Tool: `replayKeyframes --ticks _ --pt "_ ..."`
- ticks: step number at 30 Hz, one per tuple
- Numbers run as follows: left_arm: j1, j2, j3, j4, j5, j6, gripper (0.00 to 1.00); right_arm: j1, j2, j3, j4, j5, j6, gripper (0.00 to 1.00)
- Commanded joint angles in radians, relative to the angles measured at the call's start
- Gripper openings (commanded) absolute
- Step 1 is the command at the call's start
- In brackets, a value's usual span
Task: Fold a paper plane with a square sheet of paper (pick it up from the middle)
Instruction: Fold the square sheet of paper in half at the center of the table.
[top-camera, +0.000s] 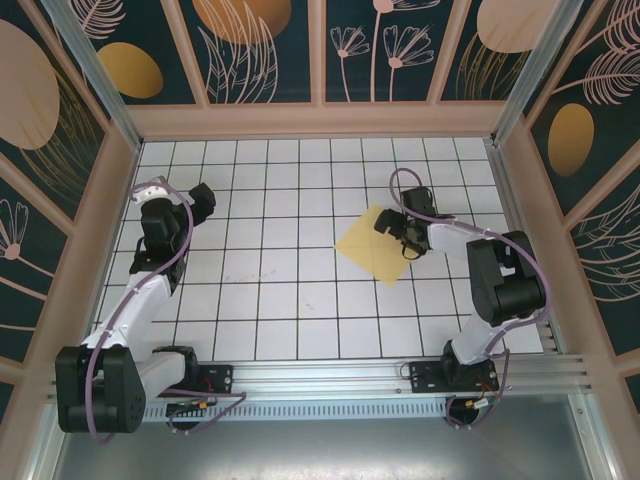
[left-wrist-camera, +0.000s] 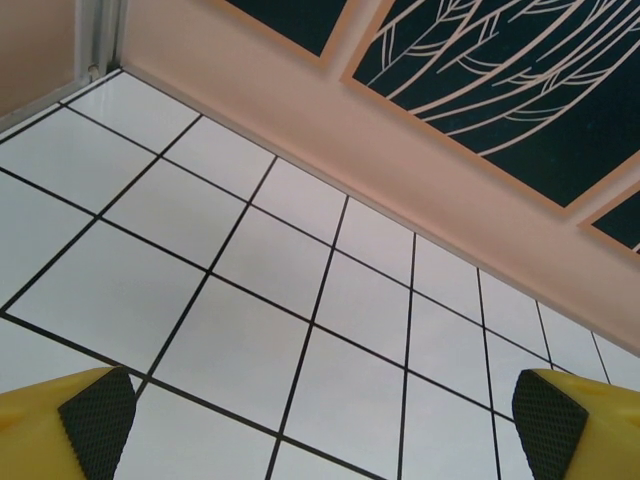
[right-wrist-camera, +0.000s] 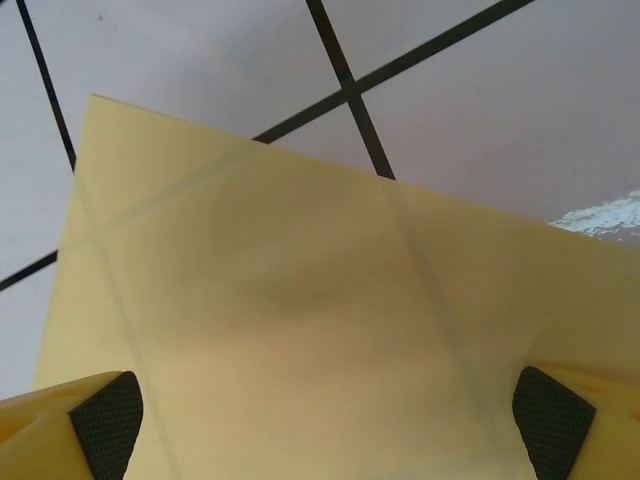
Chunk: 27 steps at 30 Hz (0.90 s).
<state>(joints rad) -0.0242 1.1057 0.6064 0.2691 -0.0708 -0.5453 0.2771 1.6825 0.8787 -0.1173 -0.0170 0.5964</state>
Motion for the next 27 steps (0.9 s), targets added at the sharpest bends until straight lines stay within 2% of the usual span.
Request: replayKeyframes --ticks 1,6,10,12,15,18,21,24,27 --pt "0.006 -0.001 0.030 -0.032 0.031 -0.017 0.99 0.021 -0.001 -0.011 -0.079 0.015 0.082 0.99" --pt "0.006 -0.009 0.030 -0.062 0.035 -0.012 0.99 0.119 -0.052 -0.116 -0.120 0.049 0.229 0.98" --pt "0.006 -0.017 0.020 -0.059 0.038 -0.020 0.99 0.282 -0.111 -0.192 -0.127 0.067 0.423 0.99" --pt "0.006 -0.015 0.017 -0.060 0.044 -0.024 0.99 0.376 -0.125 -0.191 -0.134 0.076 0.510 0.98" --pt "0.006 -0.007 0.020 -0.043 0.100 -0.021 0.99 0.458 -0.118 -0.128 -0.184 0.121 0.522 0.98" --pt "0.006 0.004 0.022 -0.026 0.165 -0.022 0.99 0.469 -0.115 -0.015 -0.307 0.242 0.414 0.99" --pt "0.006 0.011 0.029 -0.027 0.195 -0.022 0.99 0.465 -0.103 0.086 -0.352 0.270 0.149 0.99" --pt "0.006 0.009 0.027 -0.028 0.189 -0.018 0.98 0.464 -0.047 0.164 -0.416 0.231 -0.107 0.99" --pt "0.006 0.009 0.029 -0.035 0.183 -0.012 0.99 0.467 0.008 0.208 -0.447 0.170 -0.244 0.99"
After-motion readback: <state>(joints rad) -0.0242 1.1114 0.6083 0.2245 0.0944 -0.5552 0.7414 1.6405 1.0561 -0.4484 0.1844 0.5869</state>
